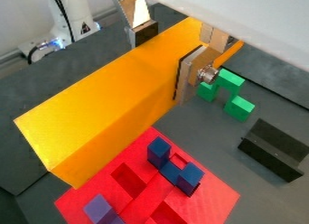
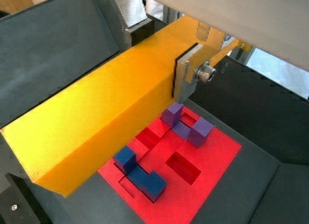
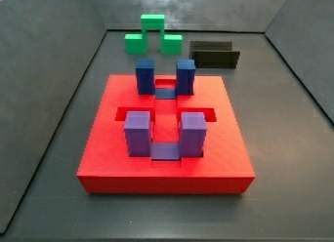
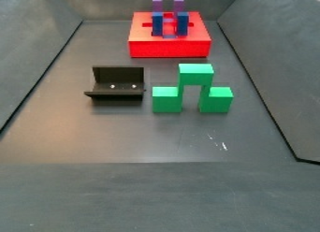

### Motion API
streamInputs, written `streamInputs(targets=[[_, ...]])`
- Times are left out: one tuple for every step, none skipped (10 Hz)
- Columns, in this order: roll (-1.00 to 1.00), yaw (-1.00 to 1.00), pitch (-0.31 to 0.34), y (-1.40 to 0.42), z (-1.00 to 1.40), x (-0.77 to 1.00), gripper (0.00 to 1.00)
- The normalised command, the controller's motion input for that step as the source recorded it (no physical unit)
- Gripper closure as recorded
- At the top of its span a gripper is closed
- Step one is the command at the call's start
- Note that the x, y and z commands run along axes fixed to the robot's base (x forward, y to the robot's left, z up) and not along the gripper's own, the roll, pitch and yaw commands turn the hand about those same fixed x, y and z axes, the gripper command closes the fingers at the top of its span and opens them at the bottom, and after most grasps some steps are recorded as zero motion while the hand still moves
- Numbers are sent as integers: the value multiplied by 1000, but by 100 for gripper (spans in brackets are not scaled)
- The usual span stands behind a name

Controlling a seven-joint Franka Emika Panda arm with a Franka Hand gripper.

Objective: Pick up the yellow object. Move up. Move to above the board. Insert the yellow object.
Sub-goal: Insert the yellow object.

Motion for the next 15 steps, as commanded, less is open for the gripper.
streamInputs(targets=[[0, 0, -30, -111, -160, -117, 100], [0, 0, -29, -100, -149, -111, 100], [0, 0, 0, -60, -49, -74, 100], [6, 0, -3, 0, 0, -34, 100], [0, 0, -46, 0, 0, 0, 100], [0, 0, -116, -14, -177, 89, 100], [0, 0, -189, 0, -317, 331, 100], [0, 0, -186, 0, -449, 454, 100], [26, 11, -151, 0, -603, 354, 100], [14, 3, -171, -23, -706, 229, 100], [30, 0, -226, -74, -771, 97, 100], [61, 0, -259, -157, -734, 0, 100], [96, 0, -266, -214, -731, -63, 100], [86, 0, -269, -220, -729, -77, 100], [76, 0, -274, -200, -711, -63, 100]])
